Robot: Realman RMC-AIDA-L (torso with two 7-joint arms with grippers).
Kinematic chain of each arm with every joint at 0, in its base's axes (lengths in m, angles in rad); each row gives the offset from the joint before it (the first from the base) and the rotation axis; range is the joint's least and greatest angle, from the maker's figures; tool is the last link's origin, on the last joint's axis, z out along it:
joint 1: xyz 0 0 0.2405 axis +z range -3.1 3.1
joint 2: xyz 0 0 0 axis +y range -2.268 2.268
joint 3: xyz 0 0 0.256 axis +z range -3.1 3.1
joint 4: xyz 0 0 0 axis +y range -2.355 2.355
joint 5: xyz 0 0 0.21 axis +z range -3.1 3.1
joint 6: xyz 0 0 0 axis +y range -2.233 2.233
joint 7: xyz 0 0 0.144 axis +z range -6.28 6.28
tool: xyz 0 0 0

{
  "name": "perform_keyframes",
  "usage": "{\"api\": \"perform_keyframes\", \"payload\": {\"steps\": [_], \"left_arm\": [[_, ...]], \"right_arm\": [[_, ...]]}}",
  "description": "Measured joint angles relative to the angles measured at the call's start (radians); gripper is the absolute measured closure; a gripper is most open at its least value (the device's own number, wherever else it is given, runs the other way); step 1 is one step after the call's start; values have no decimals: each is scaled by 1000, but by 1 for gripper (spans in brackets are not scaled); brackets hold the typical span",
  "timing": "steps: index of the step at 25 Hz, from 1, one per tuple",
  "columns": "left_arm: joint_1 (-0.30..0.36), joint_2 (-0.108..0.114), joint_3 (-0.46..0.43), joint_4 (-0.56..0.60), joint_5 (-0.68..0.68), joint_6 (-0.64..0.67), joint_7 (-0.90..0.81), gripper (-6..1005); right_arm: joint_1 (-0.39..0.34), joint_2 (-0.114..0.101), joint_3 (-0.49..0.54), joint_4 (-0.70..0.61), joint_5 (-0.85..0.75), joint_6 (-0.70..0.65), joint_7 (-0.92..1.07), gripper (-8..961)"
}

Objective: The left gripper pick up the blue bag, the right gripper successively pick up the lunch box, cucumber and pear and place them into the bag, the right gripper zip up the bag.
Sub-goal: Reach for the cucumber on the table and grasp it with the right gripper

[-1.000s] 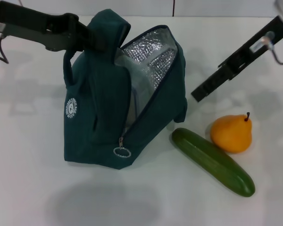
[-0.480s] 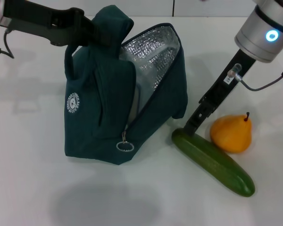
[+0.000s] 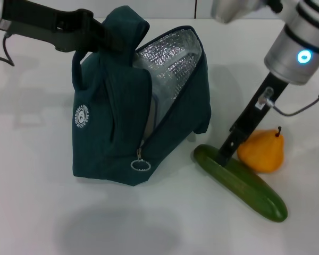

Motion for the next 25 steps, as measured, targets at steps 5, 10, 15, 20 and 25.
{"api": "perform_keyframes", "payload": {"steps": [5, 10, 15, 20, 25], "left_arm": [[3, 0, 0, 0, 0, 0, 2, 958], [3, 1, 0, 0, 0, 0, 4, 958], [0, 0, 0, 0, 0, 0, 4, 958], [-1, 0, 0, 0, 0, -3, 4, 958], [-1, 0, 0, 0, 0, -7, 4, 958]], "right_arm": [[-30, 5, -69, 6, 44, 69, 0, 83], [-54, 5, -110, 7, 74, 115, -2, 84], [-61, 5, -200, 8, 106, 150, -2, 84], [-72, 5, -230, 8, 119, 179, -2, 85], [-87, 5, -265, 4, 128, 204, -4, 87]]}}
